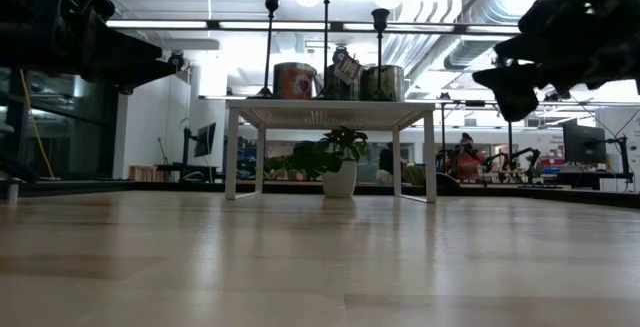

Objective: Pick & Place candle stick holders
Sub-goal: Return to Home Position

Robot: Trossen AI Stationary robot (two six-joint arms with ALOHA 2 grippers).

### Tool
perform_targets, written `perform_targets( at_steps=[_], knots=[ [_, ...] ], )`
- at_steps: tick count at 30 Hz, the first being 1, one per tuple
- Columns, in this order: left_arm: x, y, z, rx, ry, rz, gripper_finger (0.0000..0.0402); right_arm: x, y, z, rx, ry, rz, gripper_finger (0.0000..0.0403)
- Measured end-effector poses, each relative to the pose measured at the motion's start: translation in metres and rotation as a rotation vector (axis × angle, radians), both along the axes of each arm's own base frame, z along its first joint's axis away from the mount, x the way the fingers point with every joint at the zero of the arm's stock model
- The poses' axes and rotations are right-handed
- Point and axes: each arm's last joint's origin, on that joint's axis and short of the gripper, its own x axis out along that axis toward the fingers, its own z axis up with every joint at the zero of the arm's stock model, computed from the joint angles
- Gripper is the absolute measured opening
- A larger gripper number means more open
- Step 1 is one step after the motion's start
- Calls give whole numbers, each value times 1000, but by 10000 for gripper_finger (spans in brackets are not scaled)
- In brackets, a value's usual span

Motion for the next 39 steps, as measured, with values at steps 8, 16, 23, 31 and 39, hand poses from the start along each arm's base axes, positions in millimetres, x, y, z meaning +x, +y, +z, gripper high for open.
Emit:
perform_targets(
  at_steps=[8,16,23,31,39],
  knots=[
    [0,0,0,0,0,0,265,-5,6,-2,4,-13,73,203],
    [0,0,0,0,0,0,265,-15,7,1,25,-3,133,203],
    [0,0,0,0,0,0,265,-26,4,0,21,19,36,203],
    [0,0,0,0,0,0,265,-37,0,-3,51,43,-81,204],
    [0,0,0,0,0,0,265,-39,-3,0,41,3,-199,204]
  ],
)
